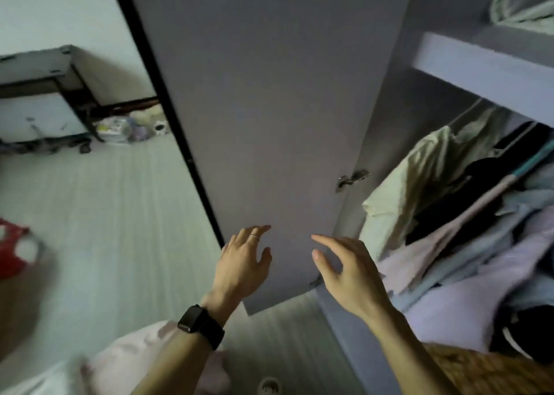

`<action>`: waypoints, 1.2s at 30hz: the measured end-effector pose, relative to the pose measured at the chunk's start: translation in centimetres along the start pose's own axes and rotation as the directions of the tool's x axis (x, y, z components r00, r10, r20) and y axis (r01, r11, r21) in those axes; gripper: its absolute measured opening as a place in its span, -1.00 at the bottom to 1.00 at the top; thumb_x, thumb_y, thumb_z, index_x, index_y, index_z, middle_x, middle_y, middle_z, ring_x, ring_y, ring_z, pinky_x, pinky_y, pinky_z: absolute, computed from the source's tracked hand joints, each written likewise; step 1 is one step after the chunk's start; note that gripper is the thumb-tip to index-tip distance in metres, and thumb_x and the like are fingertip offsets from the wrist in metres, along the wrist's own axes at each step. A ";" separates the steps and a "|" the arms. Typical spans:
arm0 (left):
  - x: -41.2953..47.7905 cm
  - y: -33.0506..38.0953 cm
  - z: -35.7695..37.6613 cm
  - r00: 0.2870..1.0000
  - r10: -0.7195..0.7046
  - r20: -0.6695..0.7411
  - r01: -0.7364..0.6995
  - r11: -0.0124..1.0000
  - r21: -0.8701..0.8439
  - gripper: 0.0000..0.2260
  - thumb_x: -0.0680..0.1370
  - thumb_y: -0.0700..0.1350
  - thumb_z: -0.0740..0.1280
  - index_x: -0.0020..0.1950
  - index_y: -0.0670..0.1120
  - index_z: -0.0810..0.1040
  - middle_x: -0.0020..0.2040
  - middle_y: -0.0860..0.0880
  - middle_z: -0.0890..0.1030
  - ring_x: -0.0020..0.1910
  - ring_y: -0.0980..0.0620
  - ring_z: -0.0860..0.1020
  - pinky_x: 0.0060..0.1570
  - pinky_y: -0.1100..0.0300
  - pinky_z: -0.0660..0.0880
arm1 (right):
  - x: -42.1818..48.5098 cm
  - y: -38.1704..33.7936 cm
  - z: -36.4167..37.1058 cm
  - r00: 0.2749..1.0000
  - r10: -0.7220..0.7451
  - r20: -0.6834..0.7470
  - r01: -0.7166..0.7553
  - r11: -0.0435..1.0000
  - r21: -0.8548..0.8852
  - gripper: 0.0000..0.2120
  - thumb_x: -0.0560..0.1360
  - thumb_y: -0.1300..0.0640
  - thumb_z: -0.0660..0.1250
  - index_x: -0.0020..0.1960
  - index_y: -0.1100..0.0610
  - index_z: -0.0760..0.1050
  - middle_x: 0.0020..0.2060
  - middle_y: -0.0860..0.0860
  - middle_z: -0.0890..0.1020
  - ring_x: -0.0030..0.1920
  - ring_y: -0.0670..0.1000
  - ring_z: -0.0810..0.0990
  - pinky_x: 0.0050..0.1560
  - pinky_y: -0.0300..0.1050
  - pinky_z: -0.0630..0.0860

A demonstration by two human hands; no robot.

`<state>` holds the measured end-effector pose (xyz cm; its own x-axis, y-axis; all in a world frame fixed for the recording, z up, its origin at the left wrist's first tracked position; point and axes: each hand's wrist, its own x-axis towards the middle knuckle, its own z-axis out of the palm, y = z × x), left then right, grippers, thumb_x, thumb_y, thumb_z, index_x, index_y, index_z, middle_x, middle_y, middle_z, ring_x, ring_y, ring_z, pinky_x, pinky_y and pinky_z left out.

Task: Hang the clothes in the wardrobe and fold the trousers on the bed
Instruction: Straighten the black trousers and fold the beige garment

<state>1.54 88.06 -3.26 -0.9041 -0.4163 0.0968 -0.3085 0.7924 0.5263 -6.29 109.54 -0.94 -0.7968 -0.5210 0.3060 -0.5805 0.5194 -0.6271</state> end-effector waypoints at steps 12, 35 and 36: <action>-16.1 -17.9 -6.2 0.741 -0.645 -0.187 0.645 0.761 -0.072 -0.55 0.61 -0.02 0.29 0.51 0.11 0.36 0.44 0.02 0.45 0.38 -0.03 0.44 0.29 0.03 0.43 | 1.2 -12.3 18.6 0.682 -0.352 0.641 0.318 0.932 0.173 -0.67 0.63 -0.09 0.25 0.37 -0.11 0.53 0.27 -0.17 0.57 0.28 -0.05 0.45 0.30 -0.20 0.38; -17.5 -48.2 -29.6 0.282 -0.824 -0.492 0.882 0.425 -0.206 -0.53 0.60 -0.03 0.27 0.52 0.09 0.36 0.44 0.05 0.46 0.37 -0.03 0.43 0.33 0.02 0.38 | 17.5 -45.5 52.4 0.351 -0.626 0.697 0.507 0.753 0.421 -0.70 0.62 -0.04 0.28 0.34 -0.11 0.55 0.26 -0.15 0.60 0.31 0.00 0.46 0.32 -0.22 0.31; -17.7 -49.5 -30.5 0.250 -0.831 -0.498 0.892 0.398 -0.216 -0.53 0.59 -0.04 0.28 0.52 0.09 0.37 0.43 0.05 0.46 0.36 -0.04 0.43 0.33 0.02 0.38 | 18.0 -46.8 54.1 0.322 -0.636 0.701 0.512 0.740 0.436 -0.70 0.62 -0.04 0.28 0.34 -0.12 0.55 0.25 -0.16 0.60 0.30 -0.01 0.46 0.32 -0.21 0.32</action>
<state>41.82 42.60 -5.28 0.1774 -0.9841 0.0075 -0.8648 -0.1522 0.4785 15.62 39.23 -4.85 0.2299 -0.9732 -0.0050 -0.7647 -0.1775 -0.6195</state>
